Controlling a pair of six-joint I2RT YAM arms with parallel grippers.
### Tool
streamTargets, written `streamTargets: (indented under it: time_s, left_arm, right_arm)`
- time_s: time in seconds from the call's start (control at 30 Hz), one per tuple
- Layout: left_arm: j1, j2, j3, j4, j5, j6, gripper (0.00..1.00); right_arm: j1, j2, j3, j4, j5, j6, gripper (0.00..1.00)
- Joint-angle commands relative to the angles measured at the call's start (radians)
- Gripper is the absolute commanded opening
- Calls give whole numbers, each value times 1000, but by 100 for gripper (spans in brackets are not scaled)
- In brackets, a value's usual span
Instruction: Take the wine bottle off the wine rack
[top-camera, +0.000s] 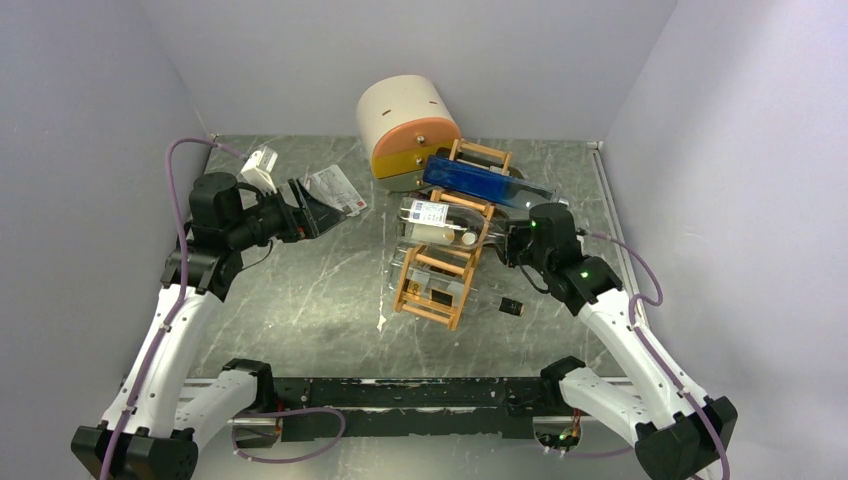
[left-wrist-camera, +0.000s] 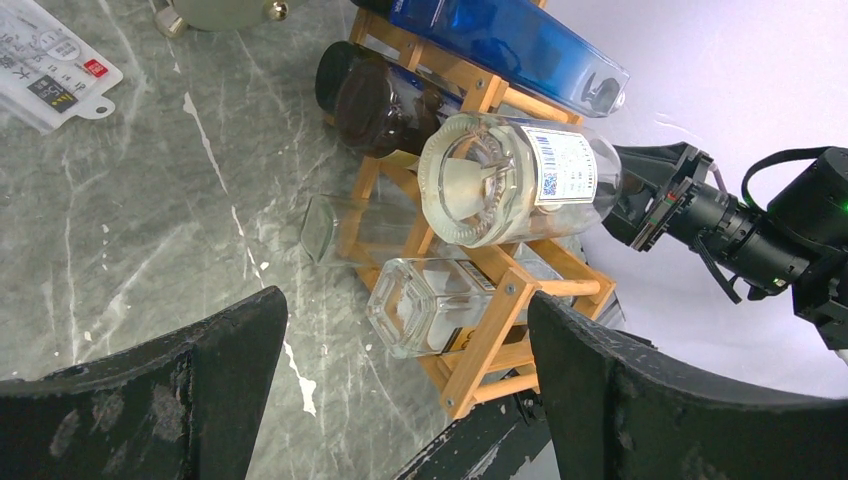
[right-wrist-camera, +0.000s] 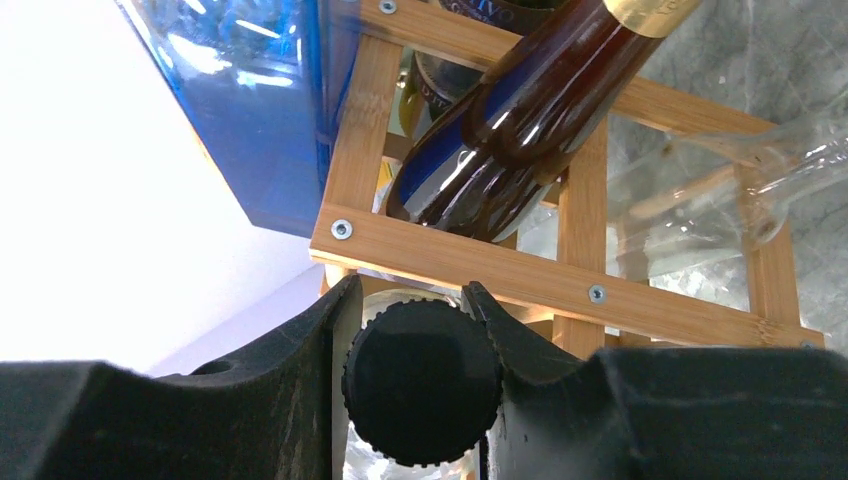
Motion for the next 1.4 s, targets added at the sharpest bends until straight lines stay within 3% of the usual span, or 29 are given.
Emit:
streamTargets:
  time_s: [0.0, 0.2, 0.8, 1.37]
  left_arm:
    - [-6, -15, 14, -12, -15, 3, 93]
    - [-5, -17, 14, -21, -24, 9, 93]
    - [-6, -30, 26, -52, -68, 26, 93]
    - [-5, -100, 76, -176, -227, 47, 93]
  right_arm:
    - [13, -16, 7, 32, -38, -103, 10]
    - [13, -5, 73, 67, -21, -206, 0]
    - [13, -4, 57, 634, -145, -718, 0]
    - [47, 198, 324, 858, -389, -1097, 0]
